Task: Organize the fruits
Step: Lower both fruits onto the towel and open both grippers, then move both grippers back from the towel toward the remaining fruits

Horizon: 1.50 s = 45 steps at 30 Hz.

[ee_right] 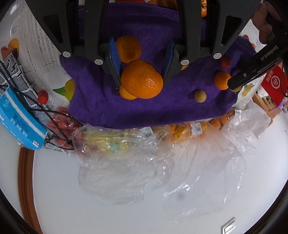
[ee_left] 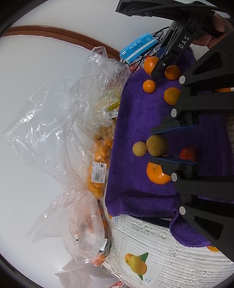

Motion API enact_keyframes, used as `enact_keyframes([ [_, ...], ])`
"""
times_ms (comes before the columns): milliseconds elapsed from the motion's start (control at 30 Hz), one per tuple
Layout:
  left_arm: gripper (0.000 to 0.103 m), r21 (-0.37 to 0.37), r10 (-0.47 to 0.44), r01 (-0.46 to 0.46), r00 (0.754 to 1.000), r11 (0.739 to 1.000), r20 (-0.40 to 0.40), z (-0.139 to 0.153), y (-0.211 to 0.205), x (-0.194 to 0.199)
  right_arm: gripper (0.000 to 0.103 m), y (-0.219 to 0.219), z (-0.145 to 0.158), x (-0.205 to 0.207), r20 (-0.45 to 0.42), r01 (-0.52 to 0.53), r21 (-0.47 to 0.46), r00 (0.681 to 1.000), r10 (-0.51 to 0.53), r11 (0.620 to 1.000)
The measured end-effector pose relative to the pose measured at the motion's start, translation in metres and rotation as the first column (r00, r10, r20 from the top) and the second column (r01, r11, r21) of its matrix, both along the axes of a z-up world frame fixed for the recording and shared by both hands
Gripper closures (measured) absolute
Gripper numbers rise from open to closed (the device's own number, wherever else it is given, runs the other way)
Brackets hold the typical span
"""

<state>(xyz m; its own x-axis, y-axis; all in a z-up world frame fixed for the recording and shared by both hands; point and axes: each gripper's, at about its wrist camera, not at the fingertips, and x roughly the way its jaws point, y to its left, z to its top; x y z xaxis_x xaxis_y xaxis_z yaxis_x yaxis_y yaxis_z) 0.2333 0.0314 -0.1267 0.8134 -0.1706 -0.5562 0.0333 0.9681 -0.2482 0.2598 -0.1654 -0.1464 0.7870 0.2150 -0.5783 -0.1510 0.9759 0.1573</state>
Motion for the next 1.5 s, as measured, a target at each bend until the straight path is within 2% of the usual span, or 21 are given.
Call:
enact_keyframes([
  [267,0.080,0.009,-0.011,0.011,1.000,1.000,-0.026,-0.004,-0.003,0.005,0.060,0.001,-0.007,0.003,-0.027,0.005,-0.015,1.000,-0.006,1.000],
  [900,0.079,0.014,-0.013,0.014,0.998,1.000,-0.066,-0.011,-0.004,0.012,0.060,0.001,-0.003,-0.001,-0.003,0.014,-0.027,1.000,-0.014,1.000],
  [1233,0.079,-0.011,-0.016,0.015,0.997,1.000,-0.077,-0.011,-0.002,0.012,0.058,0.001,-0.003,-0.003,0.003,0.017,-0.029,1.000,-0.016,0.999],
  [1500,0.067,-0.024,-0.011,0.009,0.998,1.000,-0.061,-0.008,0.000,0.008,0.054,0.001,0.000,-0.007,0.019,0.021,-0.034,1.000,-0.021,0.999],
])
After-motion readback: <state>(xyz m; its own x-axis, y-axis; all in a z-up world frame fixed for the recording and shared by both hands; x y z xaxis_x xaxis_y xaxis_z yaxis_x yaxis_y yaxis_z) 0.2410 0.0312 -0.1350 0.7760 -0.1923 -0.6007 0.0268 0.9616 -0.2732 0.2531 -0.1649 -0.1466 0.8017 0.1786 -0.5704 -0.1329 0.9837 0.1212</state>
